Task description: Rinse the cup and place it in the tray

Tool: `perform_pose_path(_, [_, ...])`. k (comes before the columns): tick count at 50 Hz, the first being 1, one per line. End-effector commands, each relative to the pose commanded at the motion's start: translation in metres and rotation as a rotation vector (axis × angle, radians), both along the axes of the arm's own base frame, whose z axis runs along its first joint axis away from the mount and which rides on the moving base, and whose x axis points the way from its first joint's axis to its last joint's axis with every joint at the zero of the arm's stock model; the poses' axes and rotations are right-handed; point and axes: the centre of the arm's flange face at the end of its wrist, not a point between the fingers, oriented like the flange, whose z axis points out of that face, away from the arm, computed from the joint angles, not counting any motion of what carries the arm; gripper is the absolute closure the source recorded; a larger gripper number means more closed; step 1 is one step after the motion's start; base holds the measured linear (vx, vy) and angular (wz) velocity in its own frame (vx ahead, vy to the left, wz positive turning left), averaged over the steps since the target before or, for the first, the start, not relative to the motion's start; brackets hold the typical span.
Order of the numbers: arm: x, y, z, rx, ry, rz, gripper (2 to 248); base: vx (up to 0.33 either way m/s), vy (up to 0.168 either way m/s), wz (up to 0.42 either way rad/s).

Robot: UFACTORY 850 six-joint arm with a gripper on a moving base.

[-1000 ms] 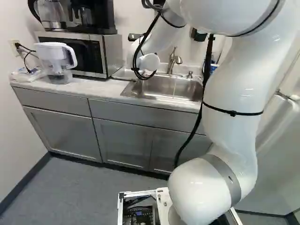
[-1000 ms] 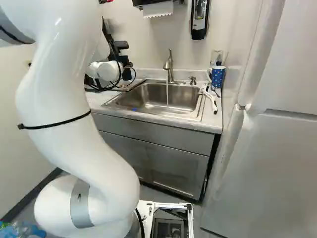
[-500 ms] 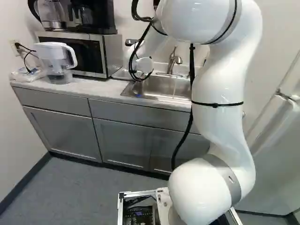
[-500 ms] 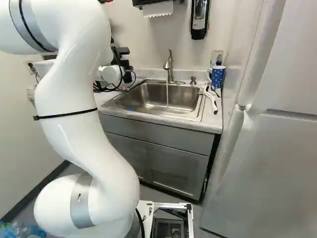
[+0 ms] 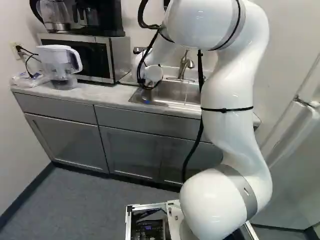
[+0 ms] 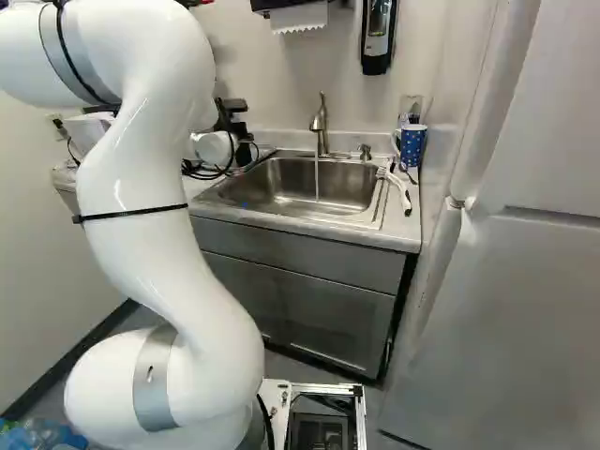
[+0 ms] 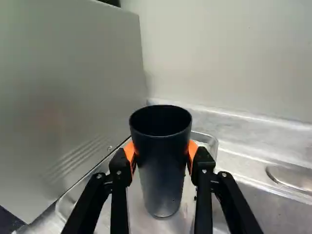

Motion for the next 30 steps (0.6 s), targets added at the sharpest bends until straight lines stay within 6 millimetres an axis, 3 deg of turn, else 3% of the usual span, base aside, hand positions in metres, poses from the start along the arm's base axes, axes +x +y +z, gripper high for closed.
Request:
perform_pose_path(20, [0.0000,0.0000,0.0000,0.000,0.000,0.000,127,0.000,0.000,0.000])
perform_pose_path(21, [0.0000,0.0000,0.0000,0.000,0.000,0.000,102,0.000,0.000,0.000])
perform_pose_path(25, [0.0000,0.0000,0.0000,0.000,0.000,0.000,102,0.000,0.000,0.000])
perform_pose_path(26, [0.0000,0.0000,0.0000,0.000,0.000,0.000,68,0.000,0.000,0.000])
perform_pose_path(30, [0.0000,0.0000,0.0000,0.000,0.000,0.000,68,0.000,0.000,0.000])
